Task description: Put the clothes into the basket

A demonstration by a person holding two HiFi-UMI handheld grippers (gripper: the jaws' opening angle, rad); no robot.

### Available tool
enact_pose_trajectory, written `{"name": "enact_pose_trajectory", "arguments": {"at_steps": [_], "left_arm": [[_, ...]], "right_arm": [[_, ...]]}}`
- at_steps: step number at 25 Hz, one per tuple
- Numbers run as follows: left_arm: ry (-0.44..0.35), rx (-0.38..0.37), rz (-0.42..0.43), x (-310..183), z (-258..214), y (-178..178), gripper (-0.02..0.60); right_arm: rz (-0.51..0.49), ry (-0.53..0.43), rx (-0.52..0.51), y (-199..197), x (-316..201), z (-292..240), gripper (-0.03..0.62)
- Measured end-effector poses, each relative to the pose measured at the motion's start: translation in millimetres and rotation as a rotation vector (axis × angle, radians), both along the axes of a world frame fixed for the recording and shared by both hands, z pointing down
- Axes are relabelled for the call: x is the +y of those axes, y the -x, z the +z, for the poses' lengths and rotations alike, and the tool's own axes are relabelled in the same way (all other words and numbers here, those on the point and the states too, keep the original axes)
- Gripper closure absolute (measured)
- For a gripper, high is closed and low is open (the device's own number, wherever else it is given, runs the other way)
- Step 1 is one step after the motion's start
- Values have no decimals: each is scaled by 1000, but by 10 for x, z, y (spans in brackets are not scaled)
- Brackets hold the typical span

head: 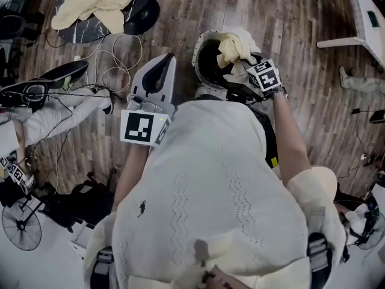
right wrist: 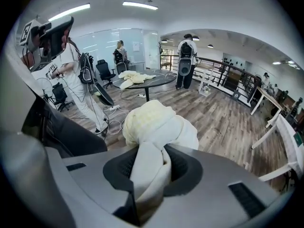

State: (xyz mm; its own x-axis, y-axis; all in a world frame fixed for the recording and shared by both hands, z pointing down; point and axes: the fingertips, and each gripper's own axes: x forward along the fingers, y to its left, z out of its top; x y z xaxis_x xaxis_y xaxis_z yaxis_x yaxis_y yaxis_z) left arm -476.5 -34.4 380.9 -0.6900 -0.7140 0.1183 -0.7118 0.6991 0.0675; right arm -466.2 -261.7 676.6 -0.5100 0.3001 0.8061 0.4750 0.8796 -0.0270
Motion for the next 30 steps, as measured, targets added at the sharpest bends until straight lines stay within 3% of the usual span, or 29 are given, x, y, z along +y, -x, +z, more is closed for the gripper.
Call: {"name": "enact_pose_trajectory", "arguments": {"at_steps": [16, 30], "left_arm": [[-1, -7, -47, -59, -10, 205, 560], [0, 21, -101, 136, 51, 292, 560]], "right_arm": [[-27, 65, 196, 52, 85, 591, 485], [68, 71, 303, 102, 156, 880, 480]]}}
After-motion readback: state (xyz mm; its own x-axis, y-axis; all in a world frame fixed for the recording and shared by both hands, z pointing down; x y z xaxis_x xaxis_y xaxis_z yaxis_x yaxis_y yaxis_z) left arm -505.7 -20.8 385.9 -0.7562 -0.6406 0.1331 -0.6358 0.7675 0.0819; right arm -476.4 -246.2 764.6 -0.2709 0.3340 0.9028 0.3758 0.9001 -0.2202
